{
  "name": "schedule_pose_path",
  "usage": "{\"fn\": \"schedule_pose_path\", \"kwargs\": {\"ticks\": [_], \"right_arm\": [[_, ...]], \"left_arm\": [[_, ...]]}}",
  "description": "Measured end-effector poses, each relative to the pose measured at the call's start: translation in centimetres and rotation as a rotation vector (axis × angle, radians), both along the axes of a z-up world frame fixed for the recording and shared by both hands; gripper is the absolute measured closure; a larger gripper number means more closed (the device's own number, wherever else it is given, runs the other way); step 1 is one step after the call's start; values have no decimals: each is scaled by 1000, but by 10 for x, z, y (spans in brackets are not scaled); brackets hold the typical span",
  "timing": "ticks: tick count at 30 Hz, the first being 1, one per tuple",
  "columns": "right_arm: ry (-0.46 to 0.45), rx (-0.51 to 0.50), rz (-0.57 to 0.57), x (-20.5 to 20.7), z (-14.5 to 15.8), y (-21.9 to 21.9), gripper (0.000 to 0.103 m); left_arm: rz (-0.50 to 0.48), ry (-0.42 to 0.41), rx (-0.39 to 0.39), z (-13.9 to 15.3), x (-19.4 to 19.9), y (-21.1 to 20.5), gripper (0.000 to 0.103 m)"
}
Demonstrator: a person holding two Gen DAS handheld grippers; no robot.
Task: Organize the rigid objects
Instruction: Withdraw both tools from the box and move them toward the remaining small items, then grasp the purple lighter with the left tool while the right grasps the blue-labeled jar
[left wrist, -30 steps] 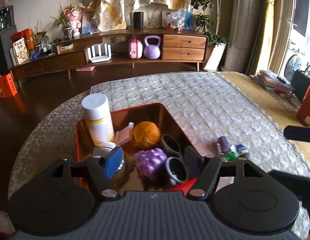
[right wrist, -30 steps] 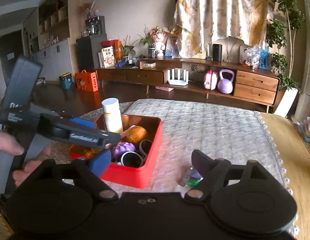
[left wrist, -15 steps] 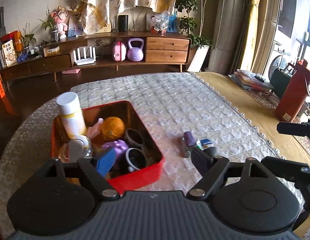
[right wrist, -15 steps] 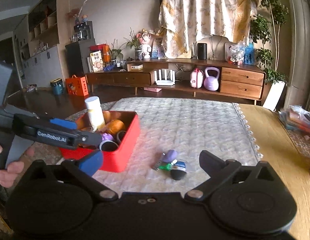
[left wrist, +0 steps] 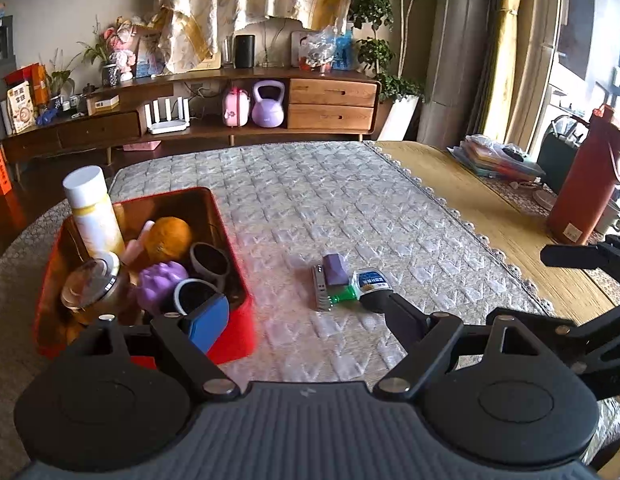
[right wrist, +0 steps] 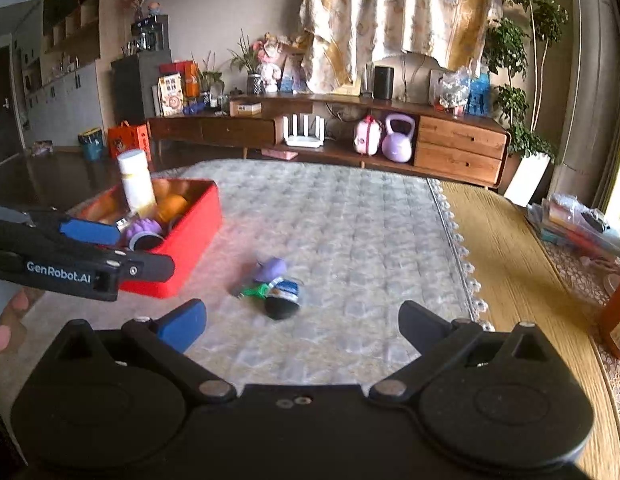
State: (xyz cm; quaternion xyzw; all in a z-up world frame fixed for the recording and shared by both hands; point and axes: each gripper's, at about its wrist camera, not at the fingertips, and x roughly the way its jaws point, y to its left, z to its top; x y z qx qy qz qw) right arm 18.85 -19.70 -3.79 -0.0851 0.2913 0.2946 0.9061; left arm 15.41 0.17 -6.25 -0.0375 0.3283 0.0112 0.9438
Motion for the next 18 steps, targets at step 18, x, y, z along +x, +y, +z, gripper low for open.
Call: {"fn": "schedule_pose_path", "kwargs": {"ticks": [18], "right_arm": [[28,-37,74,36,-43,41,10]], "left_arm": [[-33,166,-46,-15,111,-19,18]]}}
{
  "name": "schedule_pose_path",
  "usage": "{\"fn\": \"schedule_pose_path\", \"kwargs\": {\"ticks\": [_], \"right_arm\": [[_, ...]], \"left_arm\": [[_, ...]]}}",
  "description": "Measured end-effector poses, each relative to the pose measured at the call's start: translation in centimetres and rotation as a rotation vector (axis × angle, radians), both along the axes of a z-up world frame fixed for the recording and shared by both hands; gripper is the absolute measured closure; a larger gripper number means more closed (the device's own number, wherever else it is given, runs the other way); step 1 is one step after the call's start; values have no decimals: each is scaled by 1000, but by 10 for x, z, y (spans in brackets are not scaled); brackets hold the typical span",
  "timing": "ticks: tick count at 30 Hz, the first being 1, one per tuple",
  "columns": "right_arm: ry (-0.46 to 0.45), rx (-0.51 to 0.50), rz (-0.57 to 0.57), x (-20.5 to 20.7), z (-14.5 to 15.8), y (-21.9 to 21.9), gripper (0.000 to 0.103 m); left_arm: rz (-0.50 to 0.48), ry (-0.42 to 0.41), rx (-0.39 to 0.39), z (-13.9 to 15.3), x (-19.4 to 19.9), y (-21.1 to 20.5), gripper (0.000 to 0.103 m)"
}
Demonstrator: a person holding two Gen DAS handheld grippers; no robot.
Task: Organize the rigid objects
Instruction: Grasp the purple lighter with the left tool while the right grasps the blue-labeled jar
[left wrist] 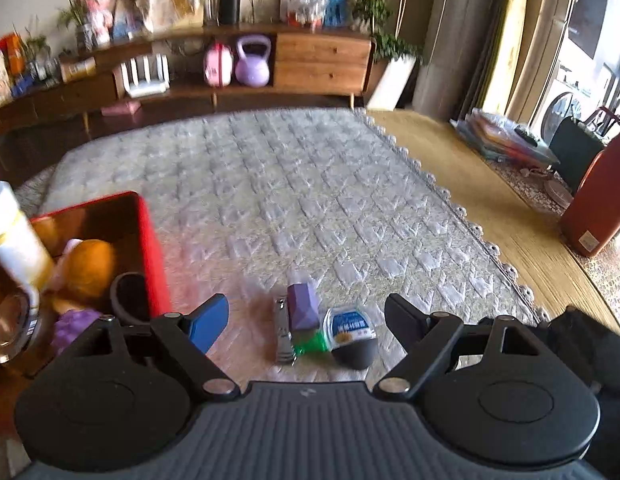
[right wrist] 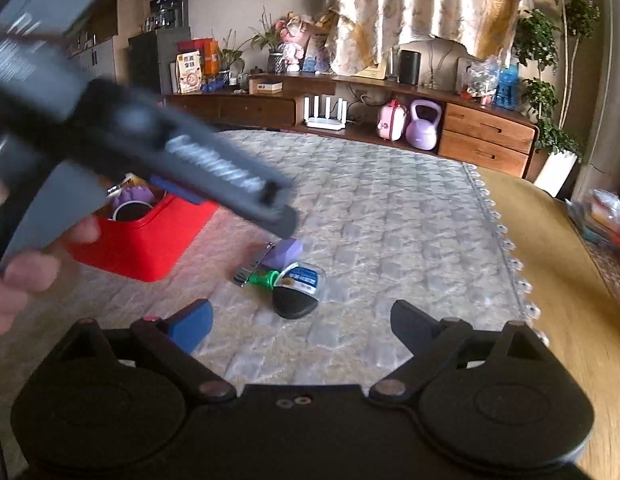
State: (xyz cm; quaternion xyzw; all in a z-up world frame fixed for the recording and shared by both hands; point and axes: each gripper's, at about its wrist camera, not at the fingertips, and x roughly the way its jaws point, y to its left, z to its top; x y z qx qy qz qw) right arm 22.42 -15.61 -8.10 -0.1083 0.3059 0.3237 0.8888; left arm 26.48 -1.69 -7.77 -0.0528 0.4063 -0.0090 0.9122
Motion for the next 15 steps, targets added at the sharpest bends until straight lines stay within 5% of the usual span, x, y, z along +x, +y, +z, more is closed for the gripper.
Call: {"fn": "schedule_pose_path", "kwargs": {"ticks": [7,15], "right_arm": [[51,7,-15,20,-12,16,26],[82,9,-33,29,-22,23,40]], "left_arm": [[32,137,-77,-25,46,15,18],[30,122,18,-32,59,14,23]]}}
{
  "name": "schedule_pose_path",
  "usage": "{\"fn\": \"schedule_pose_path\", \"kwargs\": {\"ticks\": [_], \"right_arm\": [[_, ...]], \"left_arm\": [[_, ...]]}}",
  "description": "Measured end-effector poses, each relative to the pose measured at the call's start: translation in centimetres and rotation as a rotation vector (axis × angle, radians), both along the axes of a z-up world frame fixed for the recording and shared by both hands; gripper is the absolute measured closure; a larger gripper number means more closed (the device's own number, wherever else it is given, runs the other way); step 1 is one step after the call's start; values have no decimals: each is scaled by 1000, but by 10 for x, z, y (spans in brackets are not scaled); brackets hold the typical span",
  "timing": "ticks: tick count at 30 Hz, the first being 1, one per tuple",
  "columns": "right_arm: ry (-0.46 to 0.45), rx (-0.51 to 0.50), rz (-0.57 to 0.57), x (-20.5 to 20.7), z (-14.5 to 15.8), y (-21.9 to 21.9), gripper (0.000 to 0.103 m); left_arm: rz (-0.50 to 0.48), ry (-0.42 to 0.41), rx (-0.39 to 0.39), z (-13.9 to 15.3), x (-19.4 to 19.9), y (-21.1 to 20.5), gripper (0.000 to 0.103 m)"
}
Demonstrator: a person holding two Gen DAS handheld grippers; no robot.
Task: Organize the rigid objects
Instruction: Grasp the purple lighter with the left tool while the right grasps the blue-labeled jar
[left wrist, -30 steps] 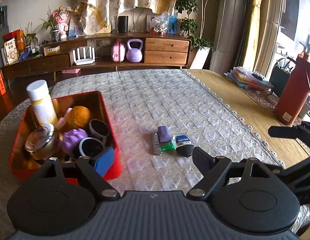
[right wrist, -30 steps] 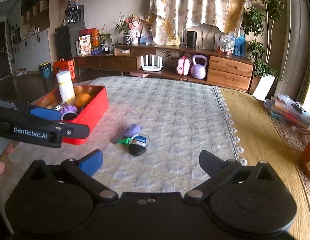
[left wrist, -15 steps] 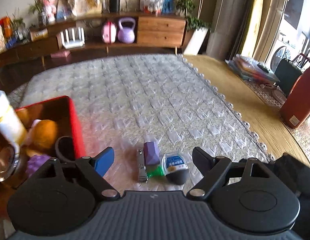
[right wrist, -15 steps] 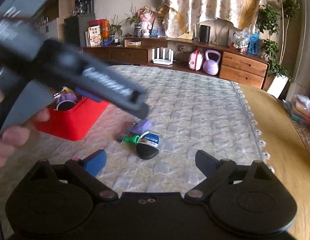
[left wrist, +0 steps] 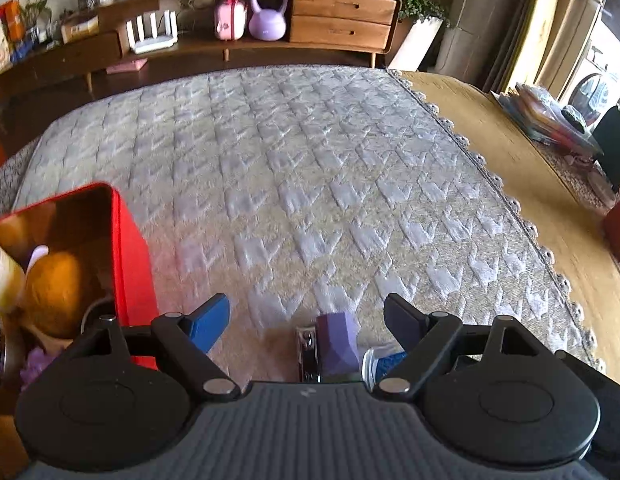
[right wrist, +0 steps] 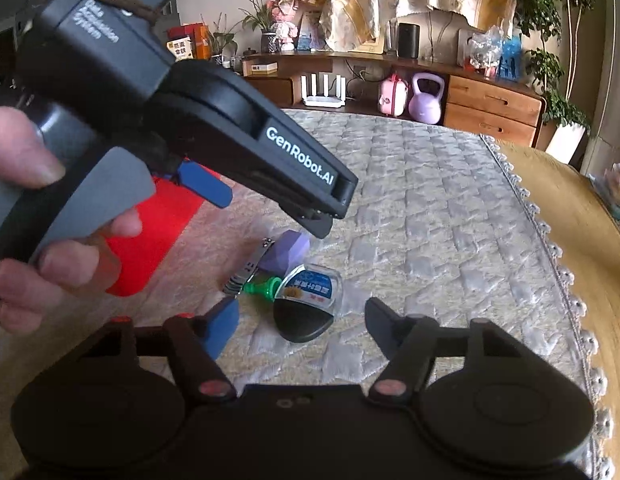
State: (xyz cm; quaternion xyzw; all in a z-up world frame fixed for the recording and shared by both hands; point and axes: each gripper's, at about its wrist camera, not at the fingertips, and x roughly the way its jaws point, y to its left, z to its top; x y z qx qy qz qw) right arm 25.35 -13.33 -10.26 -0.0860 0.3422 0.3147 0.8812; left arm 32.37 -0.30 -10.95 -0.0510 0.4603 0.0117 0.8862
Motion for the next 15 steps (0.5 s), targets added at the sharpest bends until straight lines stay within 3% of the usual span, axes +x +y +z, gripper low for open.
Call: {"fn": "schedule_pose_path", "kwargs": {"ticks": [4,5,8,11,13,15], "right_arm": [[2,0,-4,1,-3,2,44],[1,-3,-8,1,-4,3,44],[9,9,-19,2,-5,4,44],[10,13,-29,4,-4,5,44],[5,10,-30,5,-5,6,46],[5,5,-33,6,-6,7,48]], "left_arm": [[-45,-36,35,4,-3,-14,29],[-47,-25,29,2,-1,-15,29],[-25,15,8,-7,4,-12,43],[13,43,-26,-15,8,-5,47],[20,34,-41,-15,9,-2,49],[18,33,-45,-15,9,-1,58]]}}
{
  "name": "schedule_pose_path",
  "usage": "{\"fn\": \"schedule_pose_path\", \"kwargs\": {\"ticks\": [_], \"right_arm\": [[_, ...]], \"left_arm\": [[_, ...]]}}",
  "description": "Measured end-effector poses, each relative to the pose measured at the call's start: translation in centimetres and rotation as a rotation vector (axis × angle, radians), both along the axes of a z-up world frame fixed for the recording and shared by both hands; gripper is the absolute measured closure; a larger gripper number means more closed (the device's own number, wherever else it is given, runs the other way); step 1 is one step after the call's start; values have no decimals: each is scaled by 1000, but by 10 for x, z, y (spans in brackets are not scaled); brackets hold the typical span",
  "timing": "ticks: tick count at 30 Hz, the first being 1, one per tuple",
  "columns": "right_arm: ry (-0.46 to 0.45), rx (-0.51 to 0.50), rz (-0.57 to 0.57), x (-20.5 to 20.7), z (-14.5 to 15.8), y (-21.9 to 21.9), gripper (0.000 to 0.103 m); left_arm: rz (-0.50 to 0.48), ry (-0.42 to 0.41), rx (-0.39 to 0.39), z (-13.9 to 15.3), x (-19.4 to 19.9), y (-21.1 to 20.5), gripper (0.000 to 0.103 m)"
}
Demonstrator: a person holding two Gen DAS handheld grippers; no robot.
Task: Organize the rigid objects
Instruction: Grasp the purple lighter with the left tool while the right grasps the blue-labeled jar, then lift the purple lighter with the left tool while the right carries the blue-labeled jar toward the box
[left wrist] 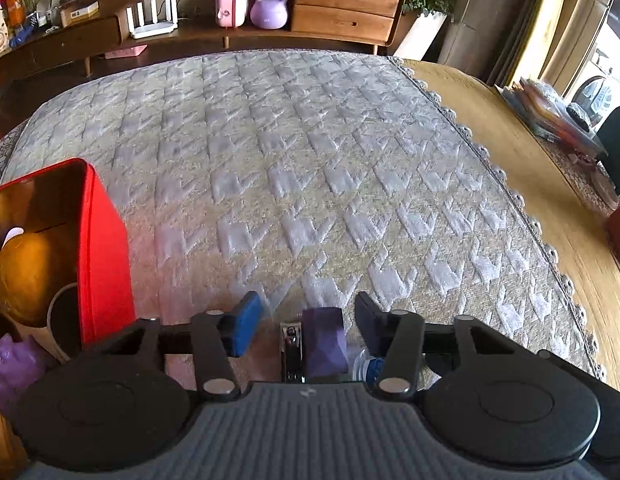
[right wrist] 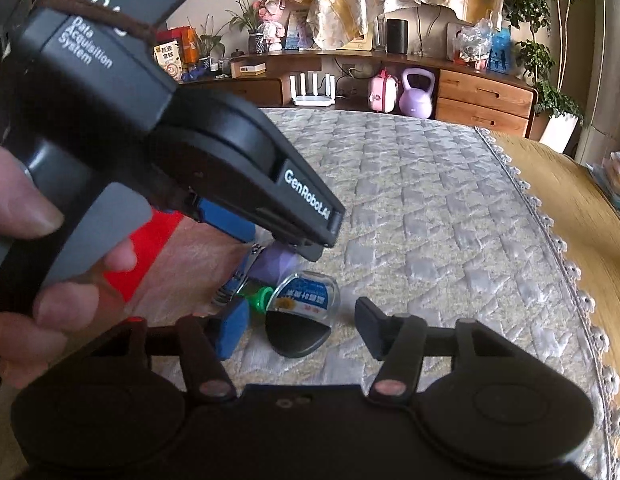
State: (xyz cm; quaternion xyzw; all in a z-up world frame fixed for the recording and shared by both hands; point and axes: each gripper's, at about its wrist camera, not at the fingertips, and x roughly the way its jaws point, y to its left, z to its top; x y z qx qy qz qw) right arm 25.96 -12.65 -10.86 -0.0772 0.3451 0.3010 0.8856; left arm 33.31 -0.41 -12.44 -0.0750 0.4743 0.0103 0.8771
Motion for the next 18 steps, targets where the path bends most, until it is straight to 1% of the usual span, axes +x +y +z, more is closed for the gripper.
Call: {"fn": "schedule_pose_path", "kwargs": {"ticks": [1,3,5,7,8,9,14,16,18], "right_arm": [[-1,1,-3,0,-1,0,50],[-1,3,-7,1,-1,-1,53],[-3,4,-10,2,0,-2,61],[2,15,-12,1,0,-5,62],[9,23,-12,1,1,-8,62],[13,31,-14,1,1,-11,63],[19,32,-28,-3,3,-26,63],[26,36,-34,-5,3,-34,63],[15,23,-46,-9,4,-39,63]], "left_arm": [[0,-1,0,0,0,0,60],[-11,-5,2,0,-1,-2,69],[-23,-9,12,0,-2,-4,71],[-32,-19,9,0,-3,-5,72],[-36,-25,9,1,-3,-6,75],[-40,-31,7,3,-4,-6,82],[-42,-30,4,6,-8,-4,82],[-35,-29,-11,7,-11,-1,82],[-26,-31,-25,9,-13,3,82]]}}
